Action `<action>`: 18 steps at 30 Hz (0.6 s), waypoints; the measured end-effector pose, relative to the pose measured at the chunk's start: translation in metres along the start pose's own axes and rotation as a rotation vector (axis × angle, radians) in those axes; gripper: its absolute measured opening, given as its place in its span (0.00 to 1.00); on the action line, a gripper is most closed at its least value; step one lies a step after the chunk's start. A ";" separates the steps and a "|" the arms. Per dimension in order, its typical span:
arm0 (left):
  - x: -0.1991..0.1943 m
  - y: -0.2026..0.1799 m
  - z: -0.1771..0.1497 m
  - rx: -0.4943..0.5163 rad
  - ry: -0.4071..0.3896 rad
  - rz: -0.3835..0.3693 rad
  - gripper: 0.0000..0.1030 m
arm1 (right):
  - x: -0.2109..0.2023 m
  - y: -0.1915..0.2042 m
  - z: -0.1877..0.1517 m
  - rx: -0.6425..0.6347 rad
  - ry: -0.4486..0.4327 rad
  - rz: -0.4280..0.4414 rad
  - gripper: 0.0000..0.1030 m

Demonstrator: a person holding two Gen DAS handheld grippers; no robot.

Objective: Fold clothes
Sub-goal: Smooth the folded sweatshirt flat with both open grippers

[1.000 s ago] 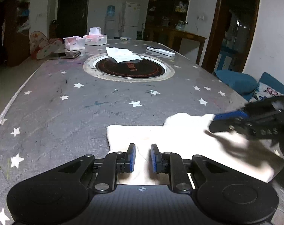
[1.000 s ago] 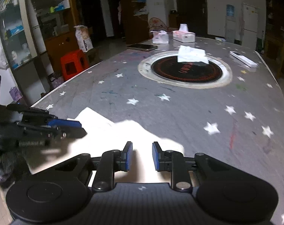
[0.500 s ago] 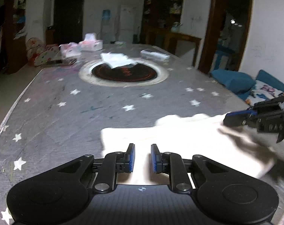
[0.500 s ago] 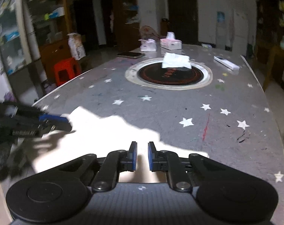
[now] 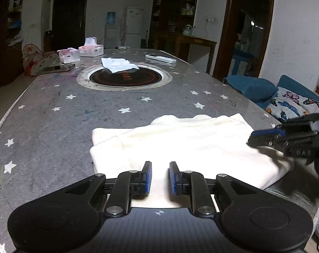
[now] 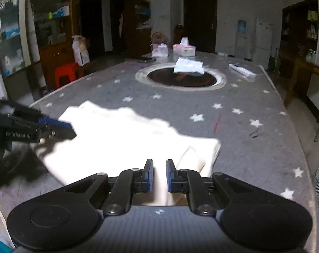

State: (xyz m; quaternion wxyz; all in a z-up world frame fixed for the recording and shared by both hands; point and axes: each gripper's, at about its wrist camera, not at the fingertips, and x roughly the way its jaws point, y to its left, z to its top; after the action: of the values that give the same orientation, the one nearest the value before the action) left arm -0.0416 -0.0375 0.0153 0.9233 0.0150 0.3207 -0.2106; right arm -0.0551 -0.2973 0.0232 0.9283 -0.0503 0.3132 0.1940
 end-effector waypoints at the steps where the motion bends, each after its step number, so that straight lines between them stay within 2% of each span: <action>1: 0.000 0.000 0.000 0.001 0.000 0.002 0.20 | 0.001 -0.001 0.003 -0.001 -0.007 0.000 0.11; 7: 0.001 -0.002 0.000 -0.016 -0.003 0.010 0.20 | 0.021 -0.007 0.021 0.021 -0.019 0.018 0.11; 12: 0.001 0.000 0.000 -0.033 -0.001 0.007 0.20 | 0.051 -0.013 0.021 0.040 0.035 -0.014 0.10; 15: 0.001 0.001 -0.001 -0.032 -0.001 0.006 0.20 | 0.050 -0.019 0.020 0.081 0.030 -0.024 0.09; 18: 0.003 0.001 0.000 -0.033 -0.003 0.006 0.21 | 0.040 -0.014 0.026 0.052 -0.004 -0.028 0.10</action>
State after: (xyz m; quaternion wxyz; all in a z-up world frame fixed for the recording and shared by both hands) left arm -0.0395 -0.0374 0.0132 0.9246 0.0005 0.3226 -0.2028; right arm -0.0054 -0.2913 0.0194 0.9325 -0.0298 0.3155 0.1730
